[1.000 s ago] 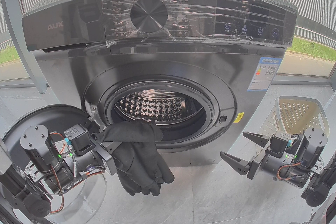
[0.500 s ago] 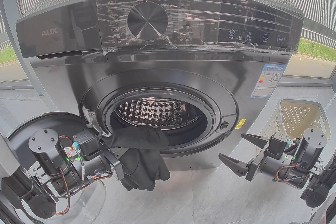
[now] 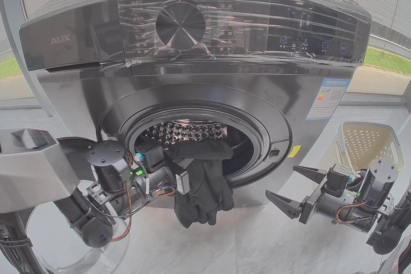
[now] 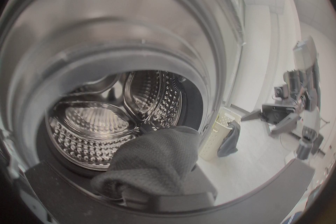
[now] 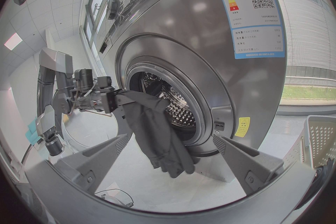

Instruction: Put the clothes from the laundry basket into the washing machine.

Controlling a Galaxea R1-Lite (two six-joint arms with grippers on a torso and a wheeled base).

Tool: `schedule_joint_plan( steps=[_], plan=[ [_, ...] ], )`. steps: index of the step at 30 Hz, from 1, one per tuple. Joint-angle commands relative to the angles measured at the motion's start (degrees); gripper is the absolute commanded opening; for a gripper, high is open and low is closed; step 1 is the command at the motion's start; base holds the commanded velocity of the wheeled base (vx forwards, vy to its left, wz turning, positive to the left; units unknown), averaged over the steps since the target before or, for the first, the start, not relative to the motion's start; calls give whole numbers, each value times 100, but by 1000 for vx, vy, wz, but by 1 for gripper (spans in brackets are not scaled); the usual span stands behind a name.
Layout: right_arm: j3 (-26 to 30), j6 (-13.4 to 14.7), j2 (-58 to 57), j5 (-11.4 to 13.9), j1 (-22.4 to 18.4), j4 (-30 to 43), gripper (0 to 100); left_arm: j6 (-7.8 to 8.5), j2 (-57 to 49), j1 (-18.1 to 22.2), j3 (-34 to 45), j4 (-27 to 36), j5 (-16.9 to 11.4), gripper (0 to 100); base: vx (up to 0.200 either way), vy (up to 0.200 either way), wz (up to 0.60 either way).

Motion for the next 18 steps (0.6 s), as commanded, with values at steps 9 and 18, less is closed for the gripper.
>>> schedule_joint_plan(
  steps=[9,18],
  plan=[
    [48,-7,87,35,60,-5,100,-544,1922,-253,-1895,14,374,0,0,0,0],
    [56,-7,87,35,60,-5,100,-526,2661,37,-3424,603,453,0,0,0,0]
  ],
)
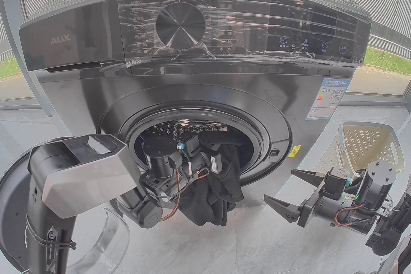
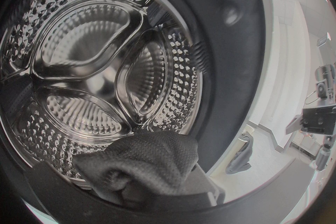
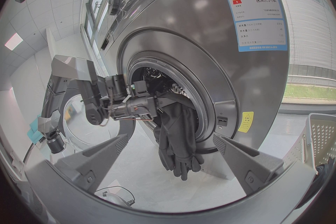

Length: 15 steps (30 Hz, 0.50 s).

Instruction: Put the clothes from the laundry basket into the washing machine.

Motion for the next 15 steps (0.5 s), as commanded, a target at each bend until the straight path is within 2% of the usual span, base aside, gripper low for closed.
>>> schedule_joint_plan(
  steps=[1,2,3,6,11,15],
  plan=[
    [4,-1,12,4,2,-3,100,3,770,221,-951,460,58,0,0,0,0],
    [4,-1,12,4,2,-3,100,3,770,221,-951,460,58,0,0,0,0],
    [4,-1,21,4,2,-3,100,-6,954,300,-1382,609,84,0,0,0,0],
    [4,-1,47,4,-24,-3,100,-6,1104,344,-1944,943,260,0,0,0,0],
    [4,8,91,13,-42,-3,100,3,1253,441,-2472,1321,436,0,0,0,0],
    [4,8,135,13,-24,-3,100,3,1297,652,-2858,1945,532,0,0,0,0]
  ],
)
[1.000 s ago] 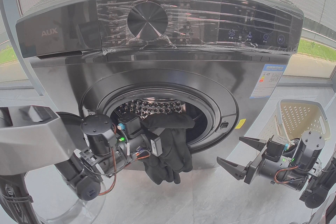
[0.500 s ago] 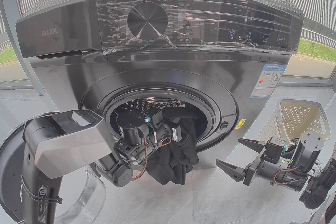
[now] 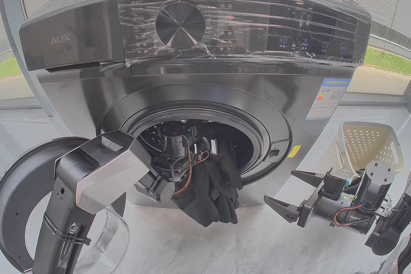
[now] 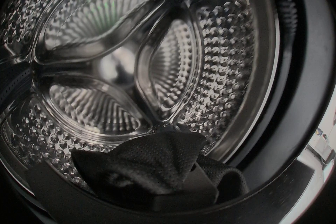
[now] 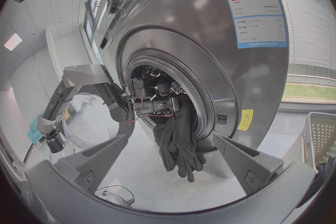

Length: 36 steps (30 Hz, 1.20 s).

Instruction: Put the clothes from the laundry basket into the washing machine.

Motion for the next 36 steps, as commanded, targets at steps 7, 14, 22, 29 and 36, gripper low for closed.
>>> schedule_joint_plan(
  steps=[7,14,22,29,36],
  plan=[
    [0,3,88,6,29,-2,100,-2,387,300,-1137,635,329,0,0,0,0],
    [0,12,150,6,38,-2,100,-2,396,300,-1129,565,391,0,0,0,0],
    [0,12,167,6,29,-2,100,16,185,274,-680,635,391,100,0,0,0],
    [9,12,167,6,38,-2,100,77,-518,230,462,1048,303,100,0,0,0],
    [9,12,202,6,47,-2,100,640,-1054,204,1499,1365,-145,100,0,0,0]
  ],
)
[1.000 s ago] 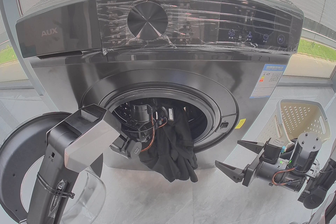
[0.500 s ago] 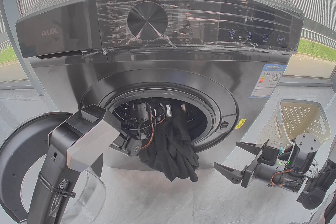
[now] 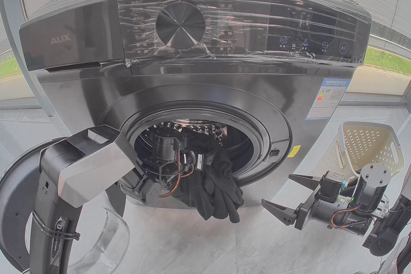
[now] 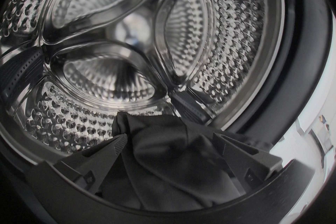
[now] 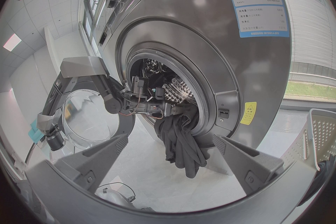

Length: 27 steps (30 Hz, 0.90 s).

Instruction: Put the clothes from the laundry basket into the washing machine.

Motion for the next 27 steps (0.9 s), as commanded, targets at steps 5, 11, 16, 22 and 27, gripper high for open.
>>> schedule_joint_plan(
  steps=[5,11,16,22,27],
  plan=[
    [8,0,55,3,31,-2,100,253,-683,-190,998,195,-528,100,0,0,0],
    [8,0,82,3,58,-2,100,270,-499,-251,1104,186,-625,100,0,0,0],
    [8,0,82,3,67,-2,100,270,-121,-278,1024,143,-616,100,0,0,0],
    [8,0,82,3,67,-2,100,262,213,-234,611,125,-546,100,0,0,0],
    [8,0,82,3,67,-2,100,262,275,-216,453,81,-519,0,0,0,0]
  ],
)
